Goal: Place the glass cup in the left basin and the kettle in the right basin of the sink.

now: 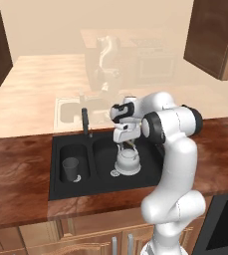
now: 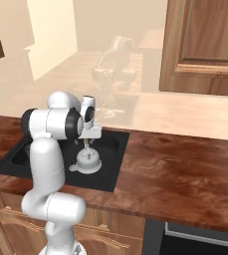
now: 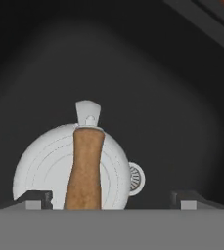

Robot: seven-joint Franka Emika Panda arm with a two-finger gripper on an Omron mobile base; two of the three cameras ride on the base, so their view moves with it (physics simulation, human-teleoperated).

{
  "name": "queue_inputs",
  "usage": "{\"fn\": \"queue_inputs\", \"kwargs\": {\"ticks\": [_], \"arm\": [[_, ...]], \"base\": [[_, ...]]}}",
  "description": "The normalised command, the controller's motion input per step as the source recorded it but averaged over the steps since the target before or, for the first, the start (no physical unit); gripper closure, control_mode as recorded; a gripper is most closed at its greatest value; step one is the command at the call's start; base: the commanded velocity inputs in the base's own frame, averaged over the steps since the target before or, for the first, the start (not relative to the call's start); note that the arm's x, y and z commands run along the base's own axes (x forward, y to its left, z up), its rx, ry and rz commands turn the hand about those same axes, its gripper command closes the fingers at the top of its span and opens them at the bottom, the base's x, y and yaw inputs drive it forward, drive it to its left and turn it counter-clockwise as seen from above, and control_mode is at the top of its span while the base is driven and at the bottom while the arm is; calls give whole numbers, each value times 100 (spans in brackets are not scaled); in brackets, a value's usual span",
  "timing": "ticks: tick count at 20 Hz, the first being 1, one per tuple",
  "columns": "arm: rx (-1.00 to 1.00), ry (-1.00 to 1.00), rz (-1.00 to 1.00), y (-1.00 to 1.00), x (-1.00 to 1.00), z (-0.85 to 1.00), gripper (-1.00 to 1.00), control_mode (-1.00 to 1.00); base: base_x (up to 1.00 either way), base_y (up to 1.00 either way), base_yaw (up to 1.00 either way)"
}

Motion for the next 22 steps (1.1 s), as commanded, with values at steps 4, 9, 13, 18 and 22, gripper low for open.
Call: {"fn": "queue_inputs", "kwargs": {"ticks": [4,9,13,18,22], "arm": [[0,-12,3,-15,0,7,-100,-100],[0,-19,5,-14,0,14,-100,-100],[0,-22,5,-11,-12,26,-100,-100],[0,-19,2,-16,-37,39,-100,-100],[0,-10,0,-25,-53,36,-100,-100]], "base": [[0,0,0],[0,0,0],[0,0,0],[0,0,0],[0,0,0]]}}
